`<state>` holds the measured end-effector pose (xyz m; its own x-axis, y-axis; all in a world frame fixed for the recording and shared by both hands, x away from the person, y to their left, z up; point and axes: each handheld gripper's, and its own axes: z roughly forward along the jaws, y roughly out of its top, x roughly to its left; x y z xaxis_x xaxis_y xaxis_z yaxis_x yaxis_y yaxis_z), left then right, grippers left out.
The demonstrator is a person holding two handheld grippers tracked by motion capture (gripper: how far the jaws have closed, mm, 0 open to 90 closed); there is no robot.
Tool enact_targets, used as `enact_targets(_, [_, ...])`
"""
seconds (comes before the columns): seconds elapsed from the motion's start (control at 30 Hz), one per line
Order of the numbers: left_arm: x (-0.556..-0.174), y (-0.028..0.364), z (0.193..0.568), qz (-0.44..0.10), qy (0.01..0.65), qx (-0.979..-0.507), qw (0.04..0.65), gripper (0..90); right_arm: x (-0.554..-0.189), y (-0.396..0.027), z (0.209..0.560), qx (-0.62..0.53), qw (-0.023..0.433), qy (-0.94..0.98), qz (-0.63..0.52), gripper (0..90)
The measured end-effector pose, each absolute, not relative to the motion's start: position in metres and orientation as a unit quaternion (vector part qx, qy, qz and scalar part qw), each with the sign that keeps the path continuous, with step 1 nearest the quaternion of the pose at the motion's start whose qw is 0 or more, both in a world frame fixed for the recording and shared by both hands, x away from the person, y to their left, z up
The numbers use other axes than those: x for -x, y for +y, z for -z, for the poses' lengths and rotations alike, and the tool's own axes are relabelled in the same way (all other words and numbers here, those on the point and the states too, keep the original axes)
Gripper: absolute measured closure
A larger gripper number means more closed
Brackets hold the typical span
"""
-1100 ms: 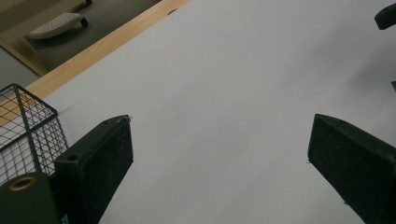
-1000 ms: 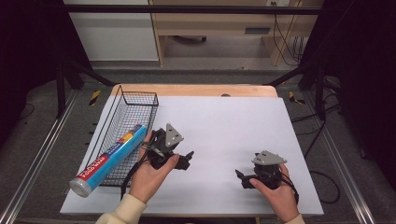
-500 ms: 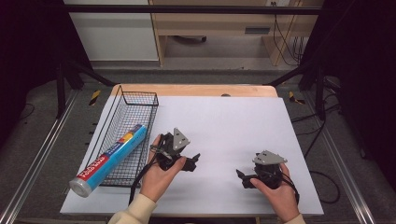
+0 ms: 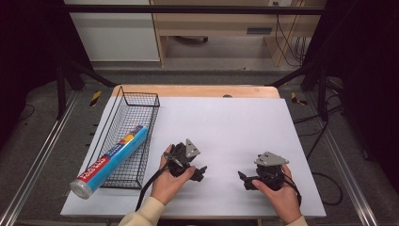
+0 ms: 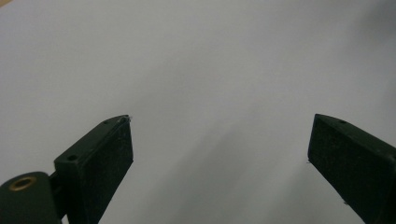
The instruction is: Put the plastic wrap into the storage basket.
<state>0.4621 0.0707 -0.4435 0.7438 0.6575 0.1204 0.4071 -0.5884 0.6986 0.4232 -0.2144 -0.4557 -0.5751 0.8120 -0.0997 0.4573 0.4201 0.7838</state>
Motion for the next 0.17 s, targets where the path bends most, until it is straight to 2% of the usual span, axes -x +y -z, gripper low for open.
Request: enact_targets(0.17, [-0.4619, 0.0679, 0.4492, -0.183, 0.3, -0.876, 0.332, 6.4, -0.4234, -0.2147, 0.456, -0.39, 0.243, 0.809, -0.366, 5.8])
